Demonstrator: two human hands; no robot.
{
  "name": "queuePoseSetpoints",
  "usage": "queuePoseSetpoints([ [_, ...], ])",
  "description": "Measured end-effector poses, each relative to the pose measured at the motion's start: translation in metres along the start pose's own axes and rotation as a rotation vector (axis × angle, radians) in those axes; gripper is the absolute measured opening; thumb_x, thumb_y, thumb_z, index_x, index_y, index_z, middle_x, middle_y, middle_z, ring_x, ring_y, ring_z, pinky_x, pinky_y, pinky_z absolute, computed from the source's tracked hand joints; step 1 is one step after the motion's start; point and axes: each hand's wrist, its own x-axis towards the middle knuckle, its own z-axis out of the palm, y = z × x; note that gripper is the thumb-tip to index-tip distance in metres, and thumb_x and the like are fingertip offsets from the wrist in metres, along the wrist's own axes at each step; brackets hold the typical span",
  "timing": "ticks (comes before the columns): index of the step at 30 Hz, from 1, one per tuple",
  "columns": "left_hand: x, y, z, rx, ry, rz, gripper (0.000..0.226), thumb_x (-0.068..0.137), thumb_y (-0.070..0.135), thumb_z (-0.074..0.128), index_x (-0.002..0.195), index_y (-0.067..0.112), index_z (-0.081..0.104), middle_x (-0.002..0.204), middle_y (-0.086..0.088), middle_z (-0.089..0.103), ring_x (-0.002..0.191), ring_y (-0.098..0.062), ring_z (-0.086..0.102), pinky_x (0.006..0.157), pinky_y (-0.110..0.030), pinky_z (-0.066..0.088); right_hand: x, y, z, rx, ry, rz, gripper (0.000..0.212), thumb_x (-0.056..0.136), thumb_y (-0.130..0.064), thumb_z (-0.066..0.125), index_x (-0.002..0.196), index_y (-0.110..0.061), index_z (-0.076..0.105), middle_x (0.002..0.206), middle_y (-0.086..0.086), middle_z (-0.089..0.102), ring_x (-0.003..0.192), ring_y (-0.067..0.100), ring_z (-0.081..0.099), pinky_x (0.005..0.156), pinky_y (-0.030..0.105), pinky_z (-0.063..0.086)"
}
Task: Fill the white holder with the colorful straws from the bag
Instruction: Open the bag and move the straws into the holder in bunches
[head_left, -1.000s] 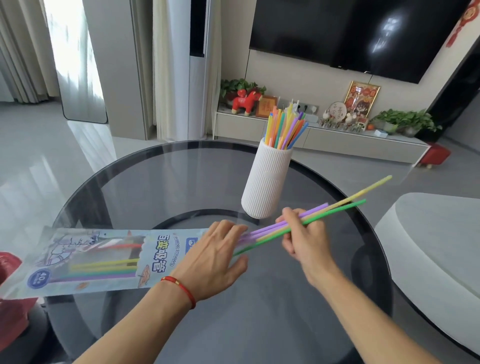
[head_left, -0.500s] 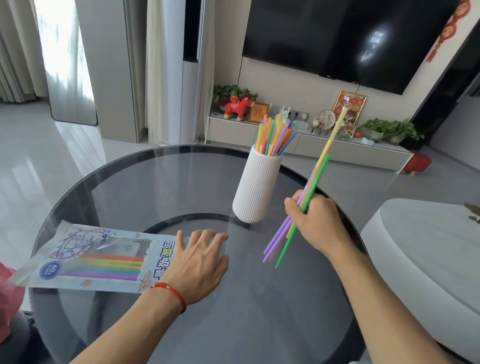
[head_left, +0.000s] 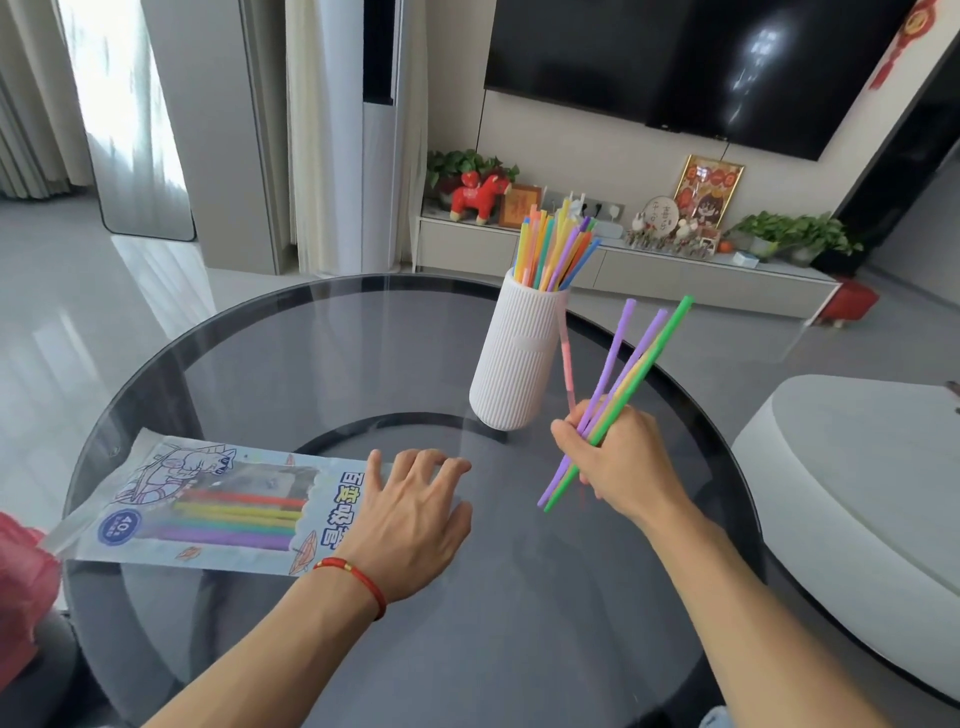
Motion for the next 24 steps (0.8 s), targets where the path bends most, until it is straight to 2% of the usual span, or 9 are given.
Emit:
queuePoseSetpoints([
  [2,0.0,0.0,-0.001,0.002,-0.004,0.0,0.042,0.099,0.045,0.035,0.139,0.03,0.038,0.141,0.002,0.045,0.134,-0.023,0.036,0.118,-0.062,0.014,0.0,0.0,0.0,-0.016,0.011,-0.019,0.028,0.094,-0.026,0.073,0.071,-0.011,0.068,0.056,0.004,0.067,0.054,0.016,0.067,0.05,0.027,0.056],
  [4,0.0,-0.001,-0.001,0.005,-0.016,0.0,0.043,0.099,0.045,0.035,0.14,0.031,0.036,0.142,0.002,0.043,0.135,-0.022,0.034,0.118,-0.062,0.014,-0.001,-0.001,-0.001,0.016,0.02,-0.001,0.029,0.096,-0.028,0.071,0.071,-0.013,0.067,0.057,0.005,0.067,0.056,0.018,0.067,0.052,0.03,0.058],
  [7,0.0,-0.001,-0.001,0.012,-0.017,0.004,0.043,0.099,0.045,0.035,0.14,0.031,0.035,0.143,0.003,0.042,0.136,-0.022,0.033,0.119,-0.061,0.013,-0.003,-0.006,-0.004,0.071,0.028,0.003,0.029,0.098,-0.03,0.069,0.07,-0.022,0.069,0.063,0.001,0.072,0.057,0.013,0.069,0.053,0.028,0.057],
  [9,0.0,-0.002,-0.001,0.01,-0.017,0.003,0.043,0.099,0.045,0.036,0.14,0.031,0.035,0.143,0.002,0.042,0.135,-0.022,0.033,0.119,-0.061,0.013,-0.004,-0.01,-0.005,0.093,0.031,-0.02,0.029,0.098,-0.027,0.069,0.069,-0.025,0.07,0.068,-0.004,0.074,0.058,0.009,0.069,0.051,0.021,0.055],
  [11,-0.001,-0.002,-0.001,0.01,-0.021,-0.002,0.044,0.099,0.045,0.036,0.14,0.031,0.036,0.143,0.002,0.042,0.136,-0.022,0.033,0.119,-0.061,0.013,-0.006,-0.014,-0.006,0.121,0.023,-0.026,0.027,0.097,-0.024,0.07,0.07,-0.024,0.071,0.064,-0.003,0.073,0.055,0.005,0.069,0.049,0.015,0.052],
  [14,-0.001,-0.002,-0.002,0.013,-0.025,0.001,0.044,0.099,0.045,0.037,0.141,0.03,0.037,0.143,0.001,0.043,0.136,-0.023,0.034,0.119,-0.061,0.013,-0.008,-0.019,-0.009,0.141,0.015,-0.019,0.032,0.1,-0.024,0.066,0.068,-0.027,0.069,0.055,-0.011,0.069,0.05,0.007,0.067,0.047,0.016,0.051],
  [16,0.0,-0.002,-0.002,0.013,-0.025,0.005,0.044,0.099,0.045,0.038,0.14,0.03,0.037,0.143,0.002,0.043,0.136,-0.023,0.034,0.119,-0.061,0.014,-0.009,-0.02,-0.012,0.15,-0.004,-0.021,0.034,0.102,-0.026,0.063,0.069,-0.026,0.069,0.053,-0.007,0.067,0.045,0.009,0.066,0.044,0.019,0.051],
  [21,0.0,-0.002,-0.002,0.009,-0.018,0.003,0.043,0.099,0.044,0.039,0.14,0.031,0.038,0.143,0.003,0.043,0.135,-0.022,0.033,0.119,-0.06,0.013,-0.007,-0.021,-0.024,0.142,0.02,-0.088,0.03,0.105,-0.03,0.061,0.078,-0.024,0.072,0.063,0.0,0.07,0.046,0.011,0.067,0.044,0.019,0.053],
  [24,-0.001,-0.003,-0.001,0.026,-0.026,0.006,0.043,0.099,0.045,0.038,0.14,0.031,0.037,0.143,0.003,0.042,0.136,-0.023,0.033,0.119,-0.06,0.013,-0.008,-0.02,-0.019,0.053,-0.091,-0.102,0.027,0.103,-0.035,0.062,0.081,-0.023,0.072,0.069,0.001,0.072,0.05,0.005,0.068,0.046,0.018,0.053],
])
